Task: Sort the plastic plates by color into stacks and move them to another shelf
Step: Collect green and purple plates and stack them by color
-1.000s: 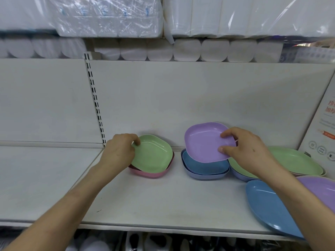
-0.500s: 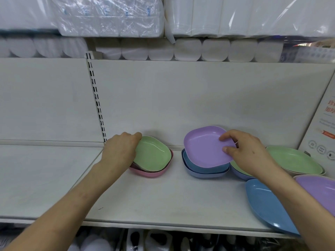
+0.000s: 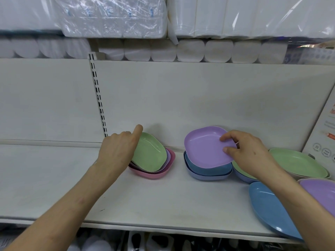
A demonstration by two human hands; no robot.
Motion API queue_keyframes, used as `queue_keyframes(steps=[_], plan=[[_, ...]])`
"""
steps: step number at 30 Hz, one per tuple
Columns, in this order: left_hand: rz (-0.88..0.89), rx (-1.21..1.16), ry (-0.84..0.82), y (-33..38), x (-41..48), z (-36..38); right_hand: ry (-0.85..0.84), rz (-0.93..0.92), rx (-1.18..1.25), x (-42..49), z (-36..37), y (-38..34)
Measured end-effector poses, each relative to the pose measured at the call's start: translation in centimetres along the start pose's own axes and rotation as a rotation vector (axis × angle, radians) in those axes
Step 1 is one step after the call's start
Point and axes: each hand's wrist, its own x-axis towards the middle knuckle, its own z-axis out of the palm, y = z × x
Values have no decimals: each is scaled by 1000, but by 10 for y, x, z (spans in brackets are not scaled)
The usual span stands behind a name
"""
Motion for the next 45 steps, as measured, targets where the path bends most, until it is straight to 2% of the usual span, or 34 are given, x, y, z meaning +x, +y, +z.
queue_keyframes(steps=[2,5,10,14,18,22,30,45], plan=[[-15,-45,6,-3,1,5,-1,-1,3,1,1,-1],[-85,-241,-4,-8,4,11,-7,-10,11,1,1,-2],[-258,-738,-41,-15,-1,13,-5,-26,27,0,3,-4],[-417,-1186,-147,-21,-17,6,14,-42,64,-2,8,-8],[-463,-1338,-169,-28,-41,-6,39,-65,163,-10,19,-20],[-513,-1345,-97,-48,-73,-24,-35,-69,269,-18,40,-52],[-641,-1182,90,-138,-155,-59,-200,-241,378,-42,100,-165],[-914,-823,232,-449,-379,-109,-424,-542,537,-154,279,-497]])
